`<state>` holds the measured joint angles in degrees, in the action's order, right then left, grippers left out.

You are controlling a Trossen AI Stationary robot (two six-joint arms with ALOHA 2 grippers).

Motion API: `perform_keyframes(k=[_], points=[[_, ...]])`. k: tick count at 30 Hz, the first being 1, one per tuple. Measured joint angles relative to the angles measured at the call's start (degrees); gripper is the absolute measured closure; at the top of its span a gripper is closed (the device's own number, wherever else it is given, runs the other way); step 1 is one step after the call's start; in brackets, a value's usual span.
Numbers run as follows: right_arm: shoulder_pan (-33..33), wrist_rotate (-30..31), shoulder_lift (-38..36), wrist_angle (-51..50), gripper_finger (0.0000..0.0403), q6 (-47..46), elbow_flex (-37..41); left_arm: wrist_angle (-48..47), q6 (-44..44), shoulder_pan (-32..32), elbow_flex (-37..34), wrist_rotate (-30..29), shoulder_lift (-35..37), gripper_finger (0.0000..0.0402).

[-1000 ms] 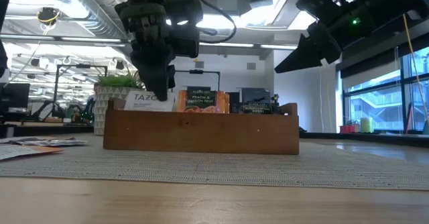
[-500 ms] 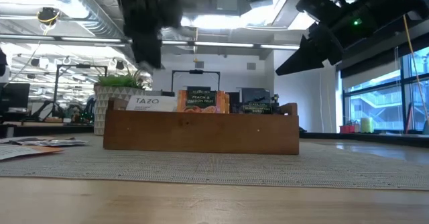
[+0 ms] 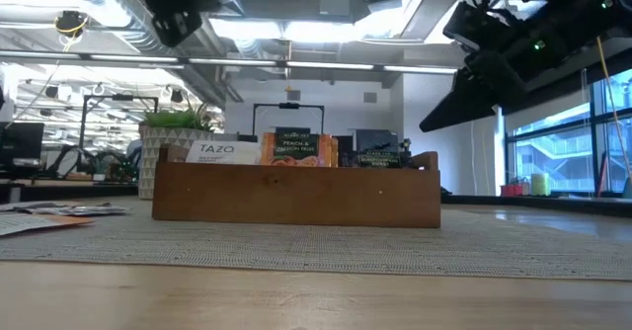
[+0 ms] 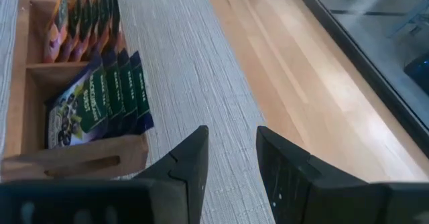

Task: Pick & Place Tea
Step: Put the white tea bag into the left section of the wooden organizer

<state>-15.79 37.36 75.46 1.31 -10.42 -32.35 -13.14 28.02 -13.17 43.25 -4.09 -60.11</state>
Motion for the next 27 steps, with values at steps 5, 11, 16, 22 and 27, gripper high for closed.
perform_keyframes(k=[5, 11, 16, 22, 27], points=[[0.0, 0.0, 0.0, 1.2, 0.0274, 0.1, 0.8, 10.8, 5.2, -9.9, -4.7, -6.1, -2.9, 0.0321], [0.0, -1.5, 0.0, 2.5, 0.0274, 0.2, 0.8, 13.3, 14.2, -20.3, -5.4, -20.0, -9.4, 0.0324], [0.0, -1.6, 0.0, 5.4, 0.0274, 0.3, 0.8, 14.2, 26.2, -26.9, -5.4, -28.2, -16.8, 0.0321], [0.0, -1.5, 0.0, 11.4, 0.0274, 0.4, 0.8, 20.3, 35.8, -32.5, -5.4, -32.3, -26.7, 0.032], [0.0, -1.5, 0.0, 16.5, 0.0274, 0.4, 0.8, 25.5, 41.4, -35.0, -5.4, -32.6, -32.9, 0.0322]])
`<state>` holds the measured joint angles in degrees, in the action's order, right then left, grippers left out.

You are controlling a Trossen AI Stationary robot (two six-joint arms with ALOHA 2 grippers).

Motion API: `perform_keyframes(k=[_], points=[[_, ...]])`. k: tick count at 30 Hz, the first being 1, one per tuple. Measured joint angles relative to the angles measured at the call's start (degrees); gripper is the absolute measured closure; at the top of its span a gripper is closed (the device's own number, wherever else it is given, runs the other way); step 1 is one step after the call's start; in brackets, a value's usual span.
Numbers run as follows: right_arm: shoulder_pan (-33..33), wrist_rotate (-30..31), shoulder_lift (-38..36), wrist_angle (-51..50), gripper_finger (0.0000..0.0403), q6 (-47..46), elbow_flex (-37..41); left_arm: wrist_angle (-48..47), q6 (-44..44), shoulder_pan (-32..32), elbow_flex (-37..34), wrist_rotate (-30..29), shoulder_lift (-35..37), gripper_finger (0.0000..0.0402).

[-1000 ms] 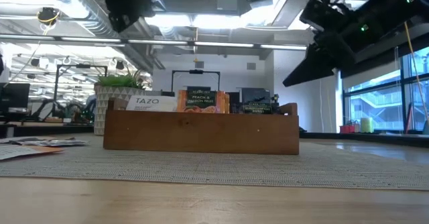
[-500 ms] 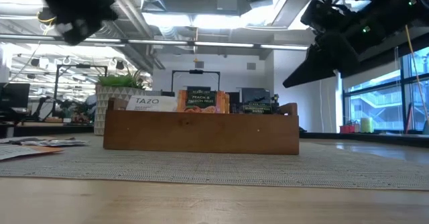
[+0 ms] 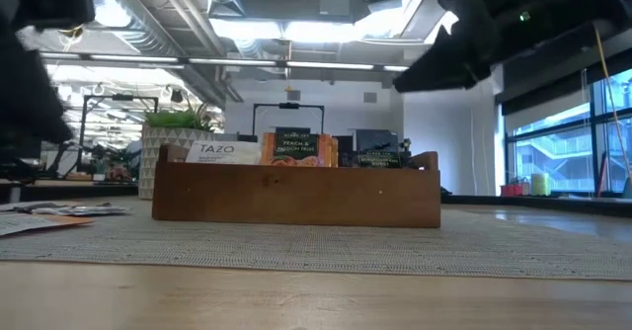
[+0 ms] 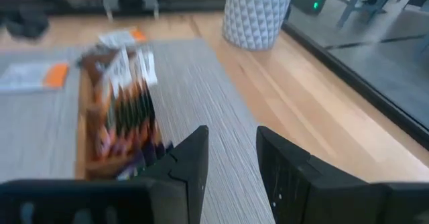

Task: Pick & Place Tea
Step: Put the white tea bag into the left section of the wooden organizer

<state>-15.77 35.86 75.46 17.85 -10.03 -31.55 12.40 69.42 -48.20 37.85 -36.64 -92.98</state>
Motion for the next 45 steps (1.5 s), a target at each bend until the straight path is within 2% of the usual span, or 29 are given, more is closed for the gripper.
perform_keyframes(k=[5, 10, 12, 19, 23, 30, 39, 45], points=[[0.0, -1.9, 0.0, 7.8, 0.0274, 0.1, -0.1, 1.1, 3.3, -1.2, 0.0, 0.0, -3.6, 0.032], [-0.2, -20.9, 1.5, 9.9, 0.0274, 10.9, -5.1, 0.8, 4.8, -1.2, 0.0, 0.0, -5.6, 0.0322], [-1.1, -24.2, 3.8, 9.4, 0.0274, 13.5, -8.3, 0.8, 4.9, -0.8, 0.0, 0.1, -6.4, 0.0324], [-1.7, -22.0, 17.6, 0.7, 0.0274, 19.3, -23.1, 0.4, 6.2, 0.0, 0.0, 2.2, -7.3, 0.0325], [-2.1, -22.0, 25.3, -7.8, 0.0274, 22.8, -32.3, -0.2, 4.4, -1.2, 0.0, 0.2, -3.9, 0.0323], [-2.1, -22.0, 36.2, -12.4, 0.0274, 29.5, -45.0, -7.4, 9.4, -6.2, 0.1, -4.5, 3.3, 0.032], [-2.2, -22.3, 48.0, -18.2, 0.0274, 32.7, -62.1, -34.8, 15.8, -9.5, 7.1, -8.1, 6.1, 0.032], [-2.2, -22.0, 56.2, -18.8, 0.0274, 32.6, -70.5, -42.7, 20.1, -9.5, 7.8, -1.3, 6.0, 0.0321]])
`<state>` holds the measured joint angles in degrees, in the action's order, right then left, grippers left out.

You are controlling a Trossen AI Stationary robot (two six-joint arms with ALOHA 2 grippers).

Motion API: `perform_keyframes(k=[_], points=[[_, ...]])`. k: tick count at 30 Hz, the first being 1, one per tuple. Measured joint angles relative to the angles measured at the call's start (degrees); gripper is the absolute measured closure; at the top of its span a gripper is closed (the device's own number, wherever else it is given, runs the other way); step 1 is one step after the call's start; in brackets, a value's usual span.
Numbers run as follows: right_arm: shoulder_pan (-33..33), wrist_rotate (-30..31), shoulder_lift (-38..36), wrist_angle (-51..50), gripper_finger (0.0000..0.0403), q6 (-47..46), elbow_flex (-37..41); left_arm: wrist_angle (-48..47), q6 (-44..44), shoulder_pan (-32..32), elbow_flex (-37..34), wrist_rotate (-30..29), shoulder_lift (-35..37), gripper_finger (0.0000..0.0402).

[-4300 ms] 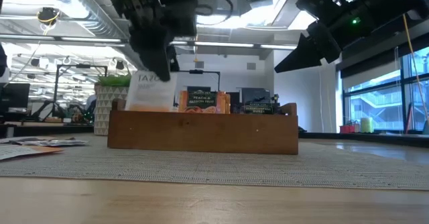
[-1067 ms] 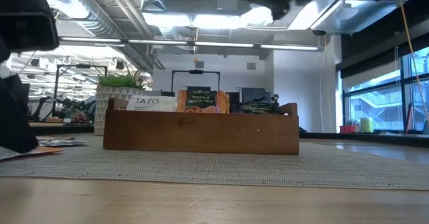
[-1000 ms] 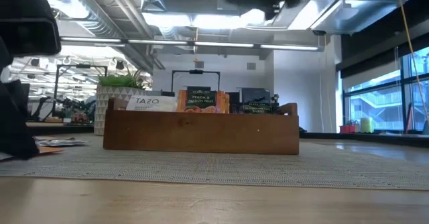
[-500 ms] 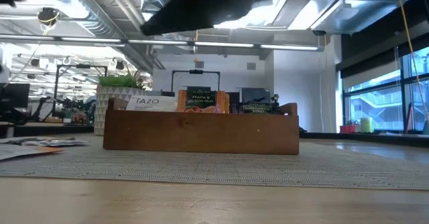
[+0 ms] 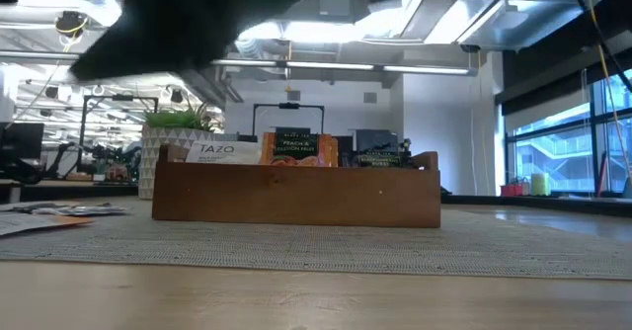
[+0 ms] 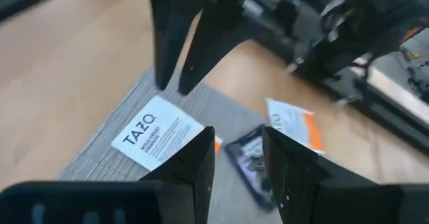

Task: Pick & Place Tea
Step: Put the white tea bag into the left section of the wooden organizer

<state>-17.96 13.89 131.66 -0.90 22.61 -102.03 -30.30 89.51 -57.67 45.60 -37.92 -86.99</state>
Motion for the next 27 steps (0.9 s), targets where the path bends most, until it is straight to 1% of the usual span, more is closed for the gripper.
perform_keyframes(k=[4, 7, 12, 17, 23, 27], points=[[0.0, 0.0, 5.2, -1.0, 0.0274, -1.2, -4.7, -1.5, 1.5, 0.0, 0.0, 6.1, -0.9, 0.0322], [0.0, 0.0, 8.4, -1.7, 0.0274, -1.1, -7.8, -1.4, 1.9, 0.0, 0.0, 7.5, -1.6, 0.032], [0.0, 0.0, 12.4, -5.0, 0.0274, -1.1, -11.4, -1.2, 2.9, 0.0, 0.0, 8.8, -2.3, 0.0321], [0.4, 0.4, 14.1, -5.3, 0.0274, -1.4, -12.1, -1.2, 3.0, 0.0, 0.0, 9.0, -2.3, 0.0324], [1.1, 5.0, 14.8, -7.9, 0.0274, -1.4, -12.1, -1.0, 2.9, 0.0, 0.0, 8.6, -2.3, 0.0325], [1.6, 3.2, 14.8, -9.8, 0.0274, -1.9, -12.3, -1.1, 2.9, 0.0, 0.0, 8.5, -2.3, 0.0322]])
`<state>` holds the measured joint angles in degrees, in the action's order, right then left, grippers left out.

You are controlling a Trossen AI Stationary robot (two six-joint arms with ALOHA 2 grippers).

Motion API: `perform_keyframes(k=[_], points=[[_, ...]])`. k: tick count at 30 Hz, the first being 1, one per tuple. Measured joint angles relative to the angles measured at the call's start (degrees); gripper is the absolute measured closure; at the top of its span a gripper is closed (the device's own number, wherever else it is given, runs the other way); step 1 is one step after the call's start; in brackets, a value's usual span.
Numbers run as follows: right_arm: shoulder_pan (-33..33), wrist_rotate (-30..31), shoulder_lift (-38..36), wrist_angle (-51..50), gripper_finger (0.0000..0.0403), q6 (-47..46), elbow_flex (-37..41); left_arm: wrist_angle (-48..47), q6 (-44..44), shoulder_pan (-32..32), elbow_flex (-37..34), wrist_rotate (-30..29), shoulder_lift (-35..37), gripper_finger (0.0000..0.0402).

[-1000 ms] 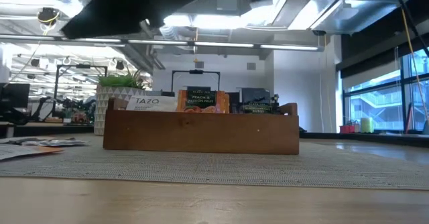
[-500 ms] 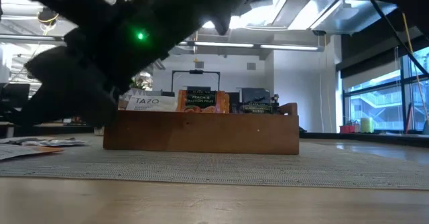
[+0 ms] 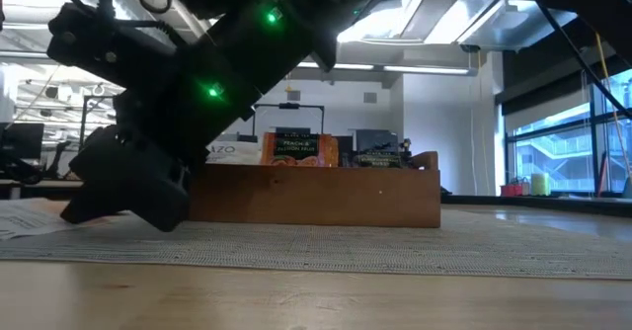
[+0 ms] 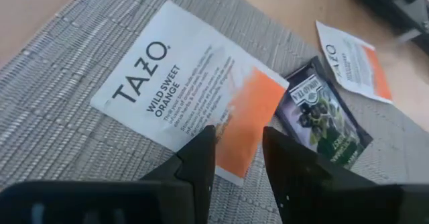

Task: Pick & Place Tea
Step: Put the white tea bag into the left section of the wooden organizer

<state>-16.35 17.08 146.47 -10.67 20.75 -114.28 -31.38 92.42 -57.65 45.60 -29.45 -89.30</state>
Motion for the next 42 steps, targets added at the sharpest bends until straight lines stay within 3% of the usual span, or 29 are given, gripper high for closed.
perform_keyframes(k=[9, 13, 21, 27, 31, 38, 42], points=[[0.2, -5.6, -0.2, -2.6, 0.0274, -2.8, -0.1, -0.6, 0.6, 1.2, 0.0, -1.1, -0.6, 0.0325], [0.1, -6.2, -0.3, -3.9, 0.0274, -2.9, -0.1, -0.9, 7.2, 2.9, -0.1, -2.4, -2.1, 0.0322], [0.1, -6.6, -0.2, -4.3, 0.0274, -2.6, 0.0, -1.3, 17.9, 5.5, -0.1, 3.9, -5.2, 0.0322], [0.1, -6.6, -0.2, -4.2, 0.0274, -2.5, 0.1, -1.9, 20.5, 4.1, -0.1, 0.1, -4.8, 0.0324], [0.1, -6.6, -0.2, -4.2, 0.0274, -2.5, 0.1, -2.4, 25.7, 3.7, -0.1, 2.0, -4.8, 0.0325], [0.1, -6.6, -0.2, -4.1, 0.0274, -2.6, 0.2, -1.8, 26.9, 3.3, -0.1, -2.5, -4.8, 0.0321], [0.1, -6.6, -0.2, -3.9, 0.0274, -2.6, 0.2, -5.5, 25.4, 3.3, -0.1, 1.8, -4.8, 0.032]])
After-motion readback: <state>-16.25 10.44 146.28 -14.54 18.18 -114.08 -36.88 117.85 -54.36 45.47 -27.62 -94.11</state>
